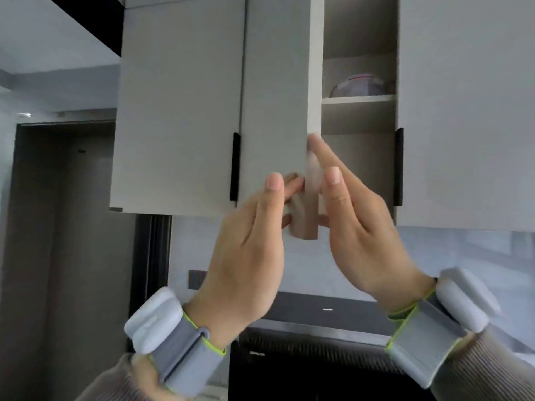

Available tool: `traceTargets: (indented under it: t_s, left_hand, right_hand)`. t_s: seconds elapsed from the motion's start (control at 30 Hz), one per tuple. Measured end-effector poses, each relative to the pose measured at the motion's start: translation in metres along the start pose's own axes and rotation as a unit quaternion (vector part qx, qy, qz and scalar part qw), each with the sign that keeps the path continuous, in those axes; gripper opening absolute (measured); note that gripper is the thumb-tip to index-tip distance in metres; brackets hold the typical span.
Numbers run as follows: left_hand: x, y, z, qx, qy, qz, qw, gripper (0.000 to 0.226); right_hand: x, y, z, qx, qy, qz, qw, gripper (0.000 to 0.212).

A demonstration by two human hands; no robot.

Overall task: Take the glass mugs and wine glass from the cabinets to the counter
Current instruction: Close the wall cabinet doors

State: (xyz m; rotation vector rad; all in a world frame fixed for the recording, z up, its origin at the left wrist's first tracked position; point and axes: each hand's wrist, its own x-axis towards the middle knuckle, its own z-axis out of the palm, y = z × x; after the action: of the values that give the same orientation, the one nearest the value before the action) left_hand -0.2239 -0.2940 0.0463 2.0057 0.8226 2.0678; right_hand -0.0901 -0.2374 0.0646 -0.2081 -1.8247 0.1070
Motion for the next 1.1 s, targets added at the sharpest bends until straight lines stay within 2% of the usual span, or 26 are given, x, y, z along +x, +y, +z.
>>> traceTargets:
  t_s: [0.07,0.13,0.27,0.4,0.6,0.77,0.83,0.93,1.0,1.1]
  left_hand:
    - [0.003,-0.015,0.026,0.021,-0.03,0.025,0.999,0.05]
    - [0.005,-0.03,0.053,0.09,-0.056,0.064,0.992,0.045]
    - [0.016,-0.056,0.104,0.235,-0.102,0.125,0.959,0.054]
    - [0.034,-0.085,0.14,0.297,-0.129,0.119,0.938,0.062]
    - [0.059,-0.137,0.196,0.359,-0.147,0.111,0.915,0.059]
    - [0.071,-0.176,0.227,0.409,-0.122,0.112,0.898,0.069]
    - [0.075,-0.19,0.238,0.428,-0.11,0.105,0.891,0.069]
    - [0.082,-0.209,0.25,0.47,-0.102,0.102,0.871,0.068]
    - [0.087,-0.218,0.255,0.486,-0.1,0.105,0.862,0.067]
    - [0.095,-0.23,0.264,0.498,-0.106,0.1,0.855,0.066]
  right_hand:
    - [-0.002,0.016,-0.028,-0.04,0.017,0.019,0.999,0.06]
    - [-0.002,0.031,-0.052,-0.065,0.021,0.034,0.997,0.06]
    - [-0.002,0.065,-0.092,-0.108,0.015,0.044,0.993,0.055]
    - [-0.001,0.093,-0.119,-0.176,0.015,0.06,0.983,0.056]
    - [0.006,0.144,-0.156,-0.23,-0.034,0.058,0.971,0.041]
    - [0.012,0.184,-0.166,-0.36,-0.104,0.091,0.923,0.048]
    - [0.014,0.201,-0.17,-0.414,-0.113,0.09,0.899,0.056]
    - [0.013,0.222,-0.177,-0.473,-0.122,0.132,0.863,0.065]
    - [0.01,0.232,-0.177,-0.492,-0.12,0.135,0.852,0.069]
    - [0.009,0.254,-0.175,-0.47,-0.127,0.181,0.855,0.065]
